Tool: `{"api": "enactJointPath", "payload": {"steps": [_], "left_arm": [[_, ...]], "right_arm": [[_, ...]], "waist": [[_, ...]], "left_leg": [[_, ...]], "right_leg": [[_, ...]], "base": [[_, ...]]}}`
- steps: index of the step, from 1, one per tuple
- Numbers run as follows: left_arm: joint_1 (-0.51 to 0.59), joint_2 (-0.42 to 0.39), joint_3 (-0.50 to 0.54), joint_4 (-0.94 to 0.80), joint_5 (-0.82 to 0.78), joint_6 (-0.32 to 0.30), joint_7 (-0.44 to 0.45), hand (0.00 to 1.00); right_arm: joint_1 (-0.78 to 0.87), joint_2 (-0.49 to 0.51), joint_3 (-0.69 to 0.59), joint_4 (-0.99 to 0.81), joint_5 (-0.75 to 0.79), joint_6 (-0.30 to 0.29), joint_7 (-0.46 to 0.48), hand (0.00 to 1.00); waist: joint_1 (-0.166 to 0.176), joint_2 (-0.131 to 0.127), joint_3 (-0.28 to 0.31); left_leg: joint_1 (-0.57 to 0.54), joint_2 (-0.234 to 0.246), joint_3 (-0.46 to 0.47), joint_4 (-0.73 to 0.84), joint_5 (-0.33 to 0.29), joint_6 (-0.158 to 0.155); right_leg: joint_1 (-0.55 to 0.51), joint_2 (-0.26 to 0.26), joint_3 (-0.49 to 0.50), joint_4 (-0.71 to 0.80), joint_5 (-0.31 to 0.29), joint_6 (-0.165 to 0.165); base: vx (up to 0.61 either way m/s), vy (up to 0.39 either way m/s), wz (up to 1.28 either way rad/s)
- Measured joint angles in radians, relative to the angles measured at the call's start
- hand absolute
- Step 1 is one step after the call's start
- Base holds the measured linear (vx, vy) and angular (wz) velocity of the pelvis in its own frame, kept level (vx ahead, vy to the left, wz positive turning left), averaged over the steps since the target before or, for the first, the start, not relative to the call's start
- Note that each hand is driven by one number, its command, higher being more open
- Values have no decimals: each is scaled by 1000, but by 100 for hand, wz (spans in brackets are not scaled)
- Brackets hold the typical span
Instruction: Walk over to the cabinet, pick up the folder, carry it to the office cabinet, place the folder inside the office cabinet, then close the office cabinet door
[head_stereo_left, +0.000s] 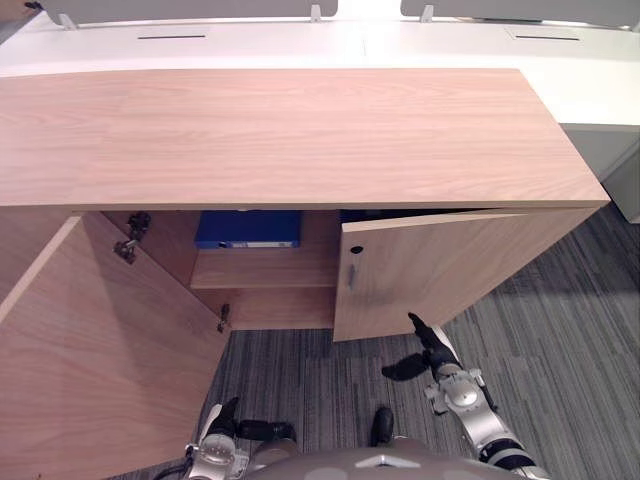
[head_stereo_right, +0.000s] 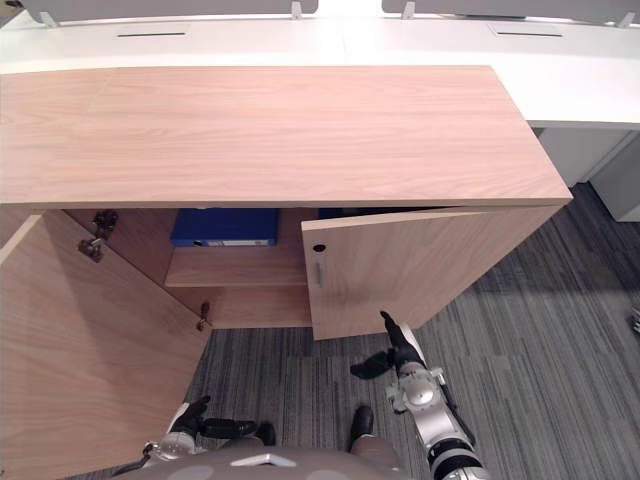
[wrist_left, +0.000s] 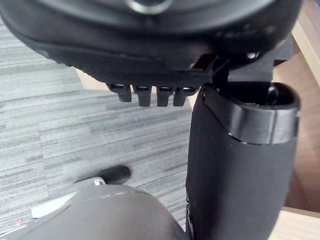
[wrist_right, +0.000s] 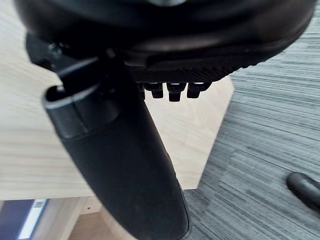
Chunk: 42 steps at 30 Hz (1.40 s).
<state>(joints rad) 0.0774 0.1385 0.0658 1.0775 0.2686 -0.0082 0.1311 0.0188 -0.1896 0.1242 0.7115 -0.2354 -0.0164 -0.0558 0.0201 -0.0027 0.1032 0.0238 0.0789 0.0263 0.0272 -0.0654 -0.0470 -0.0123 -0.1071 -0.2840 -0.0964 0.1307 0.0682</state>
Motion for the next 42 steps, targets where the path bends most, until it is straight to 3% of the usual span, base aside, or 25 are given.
{"api": "enactJointPath", "payload": {"steps": [7,12,18,25,32,35,38,42], "left_arm": [[27,-11,39,-14,-44,0,16,100],[35,-7,40,-14,-109,0,25,100],[50,-19,90,-15,-172,-3,48,100],[61,-63,229,-32,-356,-6,86,100],[106,-98,403,-103,-616,-17,115,100],[120,-97,460,-190,-635,-27,126,100],[124,-64,498,-285,-643,-36,126,100],[119,38,533,-391,-640,-44,121,100]], "right_arm": [[51,64,-79,198,-1,16,-21,100],[39,83,-184,281,3,36,-37,100],[25,89,-221,320,2,39,-45,100],[12,109,-302,356,3,59,-79,100],[-34,114,-304,341,5,56,-99,100],[-34,113,-304,321,13,55,-105,100],[-38,111,-302,285,36,55,-107,100],[-46,109,-299,277,41,54,-107,100]], "waist": [[-2,-8,-12],[-3,-13,-11],[1,-13,-19],[12,-16,-19],[51,-22,-17],[65,-19,-14],[83,-8,-8],[94,-3,-5]], "left_leg": [[28,-12,-46,-12,4,4],[-7,-29,-96,-9,16,16],[-7,-28,-159,-46,35,13],[-12,-34,-357,-74,61,-4],[-35,-66,-480,-70,87,-21],[-33,-78,-507,-70,96,-21],[-40,-85,-532,-70,106,-20],[-33,-90,-552,-69,110,-20]], "right_leg": [[53,-14,-50,2,-21,12],[-33,-53,-45,180,-119,22],[-34,-47,-49,211,-175,22],[52,-41,-147,214,-231,1],[112,-60,-246,214,-274,26],[138,-66,-288,217,-283,32],[139,-75,-312,239,-296,34],[153,-81,-328,252,-305,32]], "base": [[24,25,22],[10,36,26],[49,-22,29],[78,-70,91],[26,-33,64],[-15,-19,48],[-27,-11,29],[-13,-12,14]]}}
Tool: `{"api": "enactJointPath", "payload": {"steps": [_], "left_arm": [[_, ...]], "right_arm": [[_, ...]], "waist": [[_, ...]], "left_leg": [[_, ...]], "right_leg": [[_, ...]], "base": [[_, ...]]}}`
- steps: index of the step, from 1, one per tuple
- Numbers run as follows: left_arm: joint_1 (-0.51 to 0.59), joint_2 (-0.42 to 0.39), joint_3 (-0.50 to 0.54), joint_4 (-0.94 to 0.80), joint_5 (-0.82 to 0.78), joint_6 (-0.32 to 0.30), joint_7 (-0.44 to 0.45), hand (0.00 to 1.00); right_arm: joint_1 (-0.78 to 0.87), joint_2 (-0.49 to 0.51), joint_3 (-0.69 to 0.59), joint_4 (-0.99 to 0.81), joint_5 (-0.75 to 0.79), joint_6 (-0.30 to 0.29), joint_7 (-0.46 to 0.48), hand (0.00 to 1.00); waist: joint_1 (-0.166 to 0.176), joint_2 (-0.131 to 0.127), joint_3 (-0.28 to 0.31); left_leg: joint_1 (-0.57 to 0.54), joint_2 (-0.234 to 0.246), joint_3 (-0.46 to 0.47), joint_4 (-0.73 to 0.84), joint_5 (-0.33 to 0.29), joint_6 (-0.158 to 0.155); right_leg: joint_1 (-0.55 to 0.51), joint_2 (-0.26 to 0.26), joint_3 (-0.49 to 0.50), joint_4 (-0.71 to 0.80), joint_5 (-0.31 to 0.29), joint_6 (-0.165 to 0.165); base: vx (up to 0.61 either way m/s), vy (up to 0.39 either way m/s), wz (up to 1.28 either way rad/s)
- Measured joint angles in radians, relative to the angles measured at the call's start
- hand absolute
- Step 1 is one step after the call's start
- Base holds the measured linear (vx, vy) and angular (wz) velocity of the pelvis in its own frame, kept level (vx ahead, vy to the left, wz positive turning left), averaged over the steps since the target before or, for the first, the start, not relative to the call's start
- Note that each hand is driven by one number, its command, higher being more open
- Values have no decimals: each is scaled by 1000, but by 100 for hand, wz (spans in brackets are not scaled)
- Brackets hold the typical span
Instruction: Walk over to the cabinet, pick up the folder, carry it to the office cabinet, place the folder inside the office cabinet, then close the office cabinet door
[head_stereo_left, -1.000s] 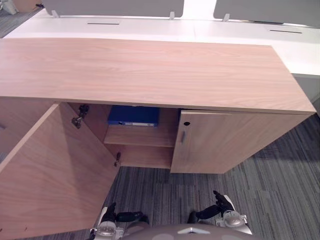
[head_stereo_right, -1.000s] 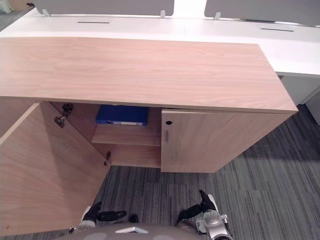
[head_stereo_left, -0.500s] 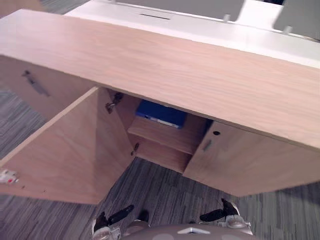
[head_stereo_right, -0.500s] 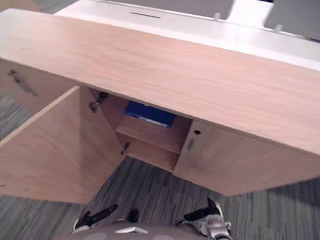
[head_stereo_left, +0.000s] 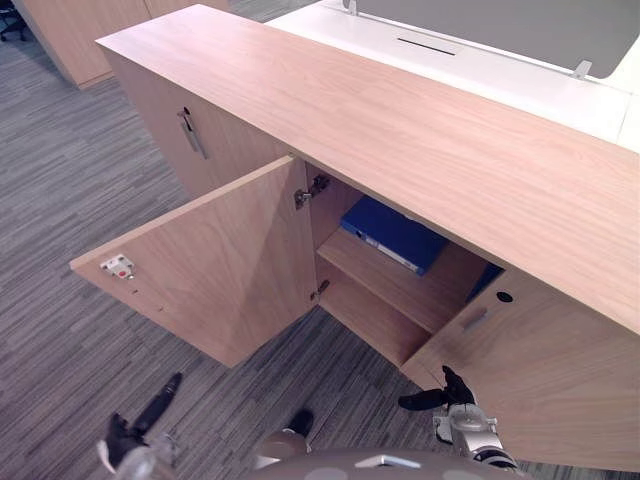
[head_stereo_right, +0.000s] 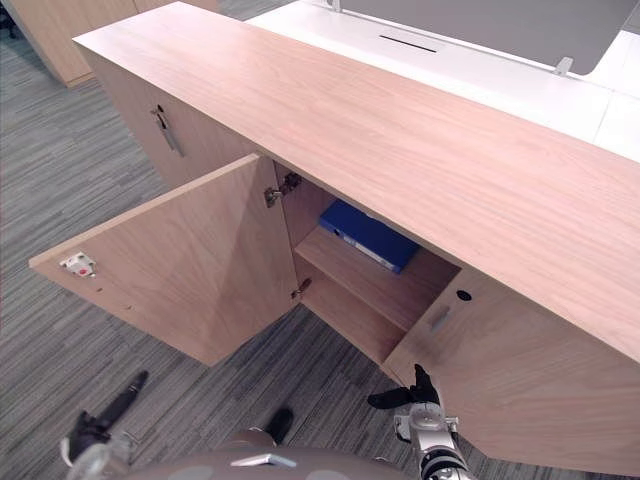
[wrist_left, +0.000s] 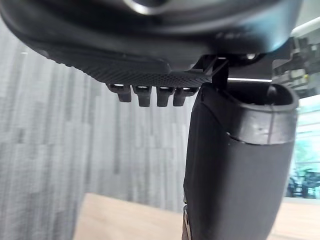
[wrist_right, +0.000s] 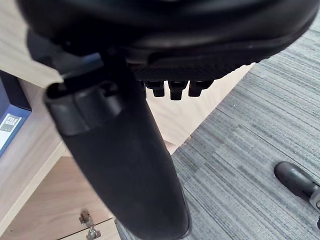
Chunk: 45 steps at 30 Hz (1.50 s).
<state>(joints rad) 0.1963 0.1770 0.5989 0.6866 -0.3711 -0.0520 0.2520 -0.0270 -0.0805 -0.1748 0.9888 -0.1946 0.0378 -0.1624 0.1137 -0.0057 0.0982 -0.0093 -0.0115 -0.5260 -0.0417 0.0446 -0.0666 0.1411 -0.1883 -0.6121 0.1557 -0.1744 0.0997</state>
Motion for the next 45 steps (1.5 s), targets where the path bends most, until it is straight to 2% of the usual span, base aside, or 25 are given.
{"api": "enactJointPath", "payload": {"steps": [4,5,9,16,25,29,37,45], "left_arm": [[-21,101,19,-39,27,-8,-6,100],[-30,150,20,-64,35,-9,-18,100],[-67,231,19,-104,72,-14,-34,100],[-104,286,-8,-144,112,-39,-59,100],[-103,300,-61,-154,151,-41,-70,100],[-101,301,-143,-155,177,-41,-89,100],[-38,258,-160,-186,176,-43,-64,100],[25,173,-163,-186,176,-45,-64,100]], "right_arm": [[2,-13,2,-3,1,0,4,100],[3,-21,4,-3,1,0,8,100],[16,-44,22,-5,1,0,11,100],[48,-58,22,-16,3,-8,30,100],[80,-78,18,-16,2,-8,36,100],[79,-75,18,-15,1,-8,47,100],[85,-74,19,-12,0,-5,51,100],[84,-68,23,-9,-2,-2,54,100]], "waist": [[0,10,6],[0,15,9],[1,23,13],[-3,45,11],[-3,51,8],[-4,50,8],[-4,49,7],[-4,45,5]], "left_leg": [[16,-5,-2,0,1,2],[21,-5,0,0,1,2],[36,-4,3,0,2,3],[73,12,52,-13,-2,9],[94,35,110,-41,-2,9],[94,41,137,-45,-3,10],[92,45,178,-46,-4,12],[88,47,219,-50,-4,12]], "right_leg": [[16,-3,0,-1,-1,1],[19,-4,5,0,0,1],[31,-3,13,1,2,4],[36,5,79,6,-1,-2],[2,13,150,30,-3,-5],[-22,15,185,41,-3,-6],[-57,16,236,66,-3,-7],[-90,21,296,74,-1,-8]], "base": [[-1,-5,2],[-10,-25,-4],[-1,-22,-3],[-6,-38,-20],[14,-30,-20],[10,-27,-19],[-7,-25,-16],[-17,-16,-13]]}}
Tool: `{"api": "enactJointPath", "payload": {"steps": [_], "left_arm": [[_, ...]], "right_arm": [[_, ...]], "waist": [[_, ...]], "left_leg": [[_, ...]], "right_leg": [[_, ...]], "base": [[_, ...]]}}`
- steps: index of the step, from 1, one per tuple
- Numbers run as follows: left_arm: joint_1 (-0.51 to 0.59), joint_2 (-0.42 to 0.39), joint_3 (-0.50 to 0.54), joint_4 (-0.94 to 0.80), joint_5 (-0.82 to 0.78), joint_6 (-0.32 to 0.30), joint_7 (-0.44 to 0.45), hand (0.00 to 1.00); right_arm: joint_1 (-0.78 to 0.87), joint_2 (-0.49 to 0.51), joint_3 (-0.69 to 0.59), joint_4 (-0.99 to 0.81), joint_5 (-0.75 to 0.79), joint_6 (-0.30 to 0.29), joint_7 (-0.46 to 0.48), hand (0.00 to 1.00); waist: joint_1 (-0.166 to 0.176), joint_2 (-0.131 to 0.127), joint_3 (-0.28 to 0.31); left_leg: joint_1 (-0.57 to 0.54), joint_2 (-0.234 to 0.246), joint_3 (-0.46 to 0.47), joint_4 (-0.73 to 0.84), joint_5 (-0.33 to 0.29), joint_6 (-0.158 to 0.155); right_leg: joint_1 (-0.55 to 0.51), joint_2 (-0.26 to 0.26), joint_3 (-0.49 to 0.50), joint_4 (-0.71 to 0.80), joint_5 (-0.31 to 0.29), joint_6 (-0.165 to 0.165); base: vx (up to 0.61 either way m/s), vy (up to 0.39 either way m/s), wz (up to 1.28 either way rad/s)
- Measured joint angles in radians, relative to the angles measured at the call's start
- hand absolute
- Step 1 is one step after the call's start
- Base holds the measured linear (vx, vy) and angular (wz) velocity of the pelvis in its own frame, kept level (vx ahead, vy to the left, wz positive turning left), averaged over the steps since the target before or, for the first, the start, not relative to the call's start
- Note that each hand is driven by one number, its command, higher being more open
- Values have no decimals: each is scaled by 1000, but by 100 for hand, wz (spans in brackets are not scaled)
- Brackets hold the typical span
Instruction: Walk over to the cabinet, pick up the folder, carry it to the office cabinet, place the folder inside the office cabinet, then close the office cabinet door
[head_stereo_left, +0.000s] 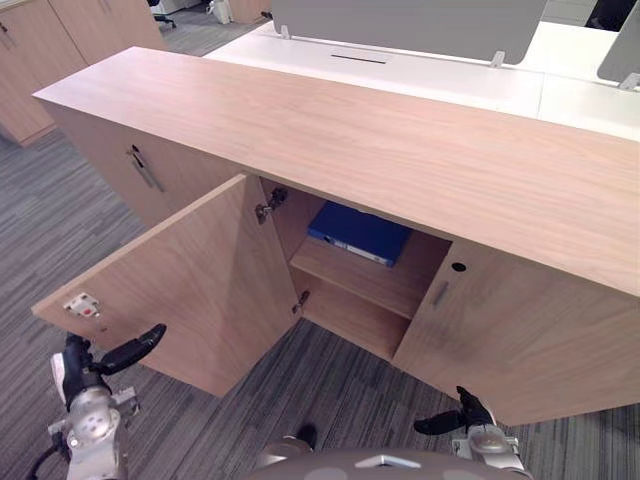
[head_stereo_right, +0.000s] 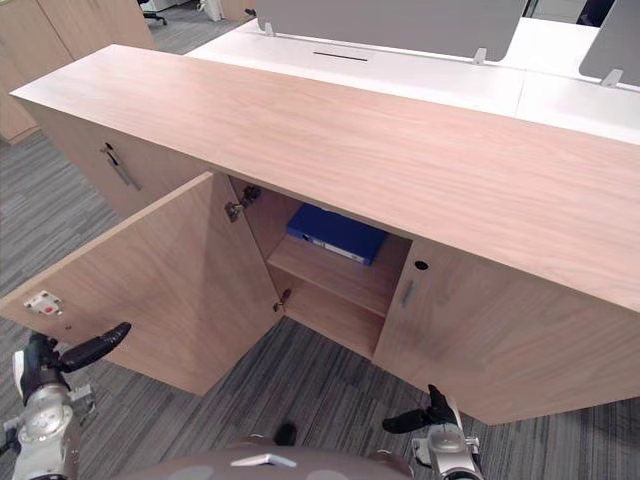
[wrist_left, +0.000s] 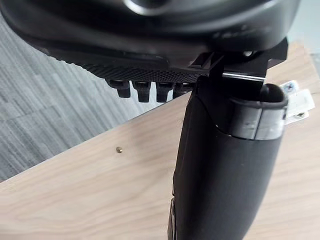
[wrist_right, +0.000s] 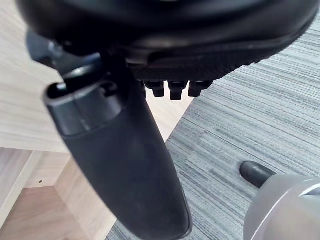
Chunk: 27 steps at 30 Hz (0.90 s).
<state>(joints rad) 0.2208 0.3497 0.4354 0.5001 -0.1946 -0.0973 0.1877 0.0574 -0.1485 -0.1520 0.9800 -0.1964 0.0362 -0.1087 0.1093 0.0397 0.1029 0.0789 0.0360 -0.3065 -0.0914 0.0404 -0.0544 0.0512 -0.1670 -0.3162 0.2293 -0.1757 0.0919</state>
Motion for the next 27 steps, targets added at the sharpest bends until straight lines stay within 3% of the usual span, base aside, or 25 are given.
{"api": "enactJointPath", "payload": {"steps": [8,27], "left_arm": [[106,-87,-64,-46,1,2,7,100],[211,-56,-215,-31,128,26,7,100]], "right_arm": [[0,23,16,8,-8,3,1,100],[28,35,20,14,-20,3,11,100]], "waist": [[0,-5,-2],[0,20,-19]], "left_leg": [[-8,-1,33,4,0,0],[-34,-7,136,15,7,0]], "right_leg": [[-15,6,38,-21,26,-1],[-35,27,180,-151,126,30]], "base": [[7,-5,-12],[-30,7,-11]]}}
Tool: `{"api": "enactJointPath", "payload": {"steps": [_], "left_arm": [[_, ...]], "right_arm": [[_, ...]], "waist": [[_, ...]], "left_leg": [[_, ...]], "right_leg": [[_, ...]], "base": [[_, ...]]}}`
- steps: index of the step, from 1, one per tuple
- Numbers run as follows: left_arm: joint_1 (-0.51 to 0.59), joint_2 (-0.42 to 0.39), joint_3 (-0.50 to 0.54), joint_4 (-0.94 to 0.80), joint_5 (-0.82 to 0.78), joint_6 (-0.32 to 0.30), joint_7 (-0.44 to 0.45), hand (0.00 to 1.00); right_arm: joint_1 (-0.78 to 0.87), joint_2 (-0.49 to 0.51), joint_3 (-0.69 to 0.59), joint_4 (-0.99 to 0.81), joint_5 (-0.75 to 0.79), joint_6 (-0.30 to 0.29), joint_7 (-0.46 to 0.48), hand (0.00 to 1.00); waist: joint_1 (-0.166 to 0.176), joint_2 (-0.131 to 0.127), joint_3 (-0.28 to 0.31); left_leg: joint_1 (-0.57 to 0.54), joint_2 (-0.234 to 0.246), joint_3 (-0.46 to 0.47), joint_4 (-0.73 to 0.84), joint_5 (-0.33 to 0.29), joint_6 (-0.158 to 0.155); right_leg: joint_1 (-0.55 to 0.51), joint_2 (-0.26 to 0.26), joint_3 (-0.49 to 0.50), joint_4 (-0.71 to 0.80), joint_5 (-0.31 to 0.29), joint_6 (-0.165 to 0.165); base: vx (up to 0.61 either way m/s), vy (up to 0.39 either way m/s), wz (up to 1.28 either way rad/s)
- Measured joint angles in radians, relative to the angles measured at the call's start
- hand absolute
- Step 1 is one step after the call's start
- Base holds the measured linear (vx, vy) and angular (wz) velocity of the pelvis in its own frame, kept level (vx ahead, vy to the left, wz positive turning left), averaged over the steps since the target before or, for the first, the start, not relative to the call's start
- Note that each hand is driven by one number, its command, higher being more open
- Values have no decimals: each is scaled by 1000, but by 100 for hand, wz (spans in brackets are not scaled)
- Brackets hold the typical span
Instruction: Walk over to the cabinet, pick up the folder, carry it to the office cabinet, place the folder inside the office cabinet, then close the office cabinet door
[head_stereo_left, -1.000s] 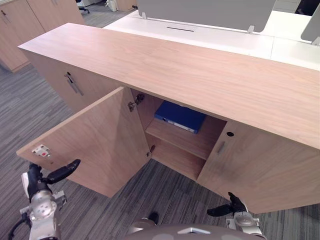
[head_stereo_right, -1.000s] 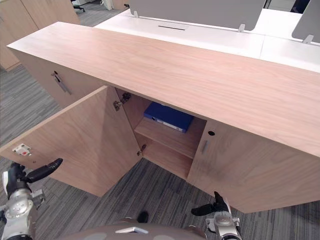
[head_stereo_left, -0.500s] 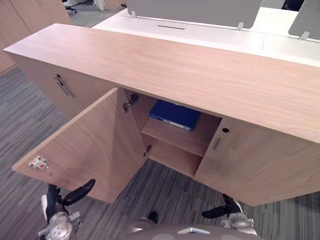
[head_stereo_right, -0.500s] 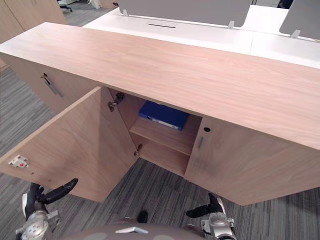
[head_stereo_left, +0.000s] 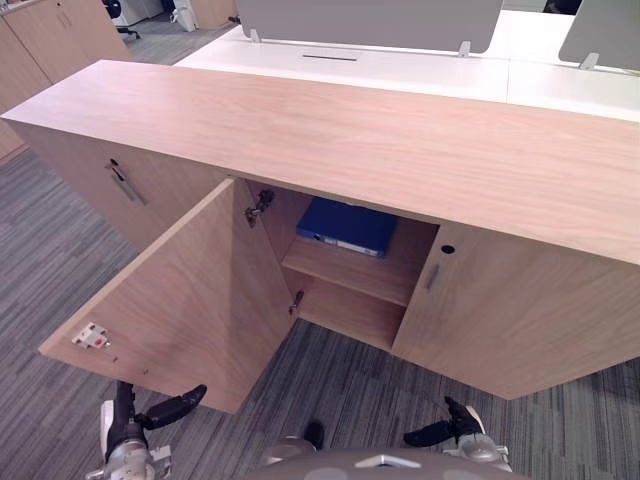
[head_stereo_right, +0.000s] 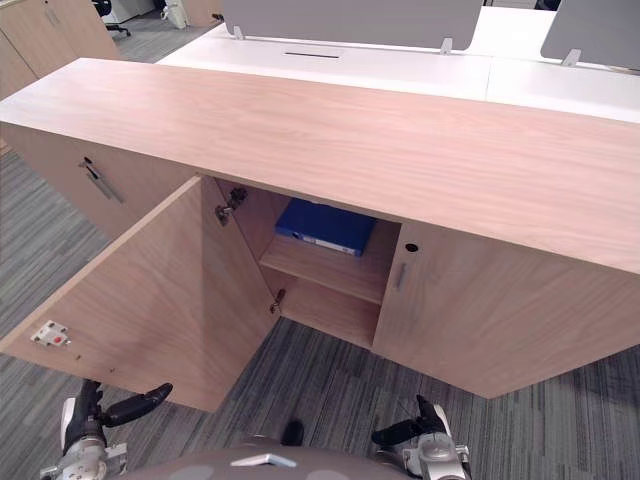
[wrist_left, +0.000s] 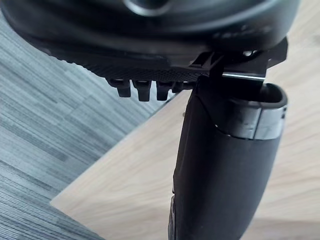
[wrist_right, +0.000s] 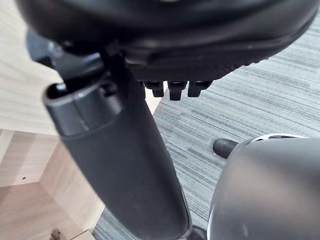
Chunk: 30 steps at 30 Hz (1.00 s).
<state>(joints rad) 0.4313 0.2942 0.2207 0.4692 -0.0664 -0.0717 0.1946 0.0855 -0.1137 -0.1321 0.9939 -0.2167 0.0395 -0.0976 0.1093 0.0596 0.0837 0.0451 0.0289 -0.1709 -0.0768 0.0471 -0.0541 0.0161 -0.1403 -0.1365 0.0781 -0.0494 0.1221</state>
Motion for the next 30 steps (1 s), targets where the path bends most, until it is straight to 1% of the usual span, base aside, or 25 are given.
{"api": "enactJointPath", "payload": {"steps": [2,7,10,13,15,16,19,20,22,23,24,25,27,28,30], "left_arm": [[3,14,-33,11,6,9,0,100],[15,21,-131,38,77,30,-1,100],[32,18,-195,38,82,40,-6,100],[46,11,-246,44,119,56,-17,100],[48,10,-290,57,121,63,-48,100],[48,6,-310,73,138,63,-69,100],[48,7,-371,88,169,65,-118,100],[46,12,-374,87,180,63,-127,100],[11,49,-413,95,239,62,-158,100],[0,55,-422,95,249,59,-162,100],[-38,65,-452,96,285,60,-165,100],[-58,68,-462,111,304,63,-171,100],[-129,98,-523,132,357,62,-180,100],[-148,102,-533,140,367,62,-184,100],[-211,108,-564,176,392,62,-193,100]], "right_arm": [[1,-1,0,0,0,0,0,100],[2,-4,0,1,0,0,-1,100],[0,0,-1,2,0,0,-1,100],[-2,3,-2,2,0,0,-1,100],[-4,4,-4,2,1,0,-5,100],[-3,6,-4,2,1,0,-9,100],[-5,10,-4,1,1,0,-18,100],[-5,12,-4,2,1,0,-18,100],[-7,20,-3,1,1,-1,-19,100],[-8,22,-3,1,1,-1,-19,100],[-7,25,-3,2,1,-1,-21,100],[-7,26,-2,2,1,-1,-21,100],[-10,32,0,2,1,-1,-22,100],[-11,33,2,2,1,-1,-21,100],[-15,33,3,2,3,-3,-23,100]], "waist": [[0,1,-1],[-5,16,-11],[-5,18,-12],[-7,18,-13],[-12,21,-16],[-14,19,-16],[-25,20,-21],[-28,20,-22],[-51,12,-33],[-57,14,-39],[-63,8,-47],[-66,7,-49],[-86,2,-57],[-92,-1,-57],[-123,-9,-59]], "left_leg": [[-5,-1,12,1,1,0],[-24,-4,33,-3,2,-1],[-31,-4,42,-8,3,-2],[-44,-4,47,-9,3,-2],[-50,-4,46,-9,6,-4],[-50,-4,46,-9,12,2],[-50,-3,47,-9,16,0],[-50,-2,47,-9,16,0],[-50,2,53,-9,15,2],[-49,4,57,-9,15,3],[-48,7,69,-9,14,4],[-45,8,77,-9,12,5],[-38,17,107,-9,7,7],[-36,19,112,-9,6,6],[-30,23,134,-9,2,5]], "right_leg": [[-2,0,11,-8,4,-1],[-10,1,37,-33,18,9],[-21,1,47,-33,18,9],[-37,2,58,-35,18,9],[-40,3,58,-39,19,10],[-40,4,58,-39,20,9],[-38,5,59,-43,23,9],[-38,6,59,-44,24,8],[-36,12,62,-51,32,-3],[-36,14,65,-55,35,-4],[-35,19,75,-67,43,-6],[-35,22,83,-70,47,-8],[-32,32,109,-94,65,-15],[-32,34,115,-99,69,-16],[-31,39,133,-115,83,-18]], "base": [[-39,13,-6],[-23,8,3],[0,0,0],[-4,-3,-6],[0,0,0],[31,-8,1],[44,-10,1],[41,-15,-2],[41,-19,-7],[39,-15,-19],[30,-6,-25],[37,-3,-39],[28,1,-41],[13,1,-35],[9,6,-30]]}}
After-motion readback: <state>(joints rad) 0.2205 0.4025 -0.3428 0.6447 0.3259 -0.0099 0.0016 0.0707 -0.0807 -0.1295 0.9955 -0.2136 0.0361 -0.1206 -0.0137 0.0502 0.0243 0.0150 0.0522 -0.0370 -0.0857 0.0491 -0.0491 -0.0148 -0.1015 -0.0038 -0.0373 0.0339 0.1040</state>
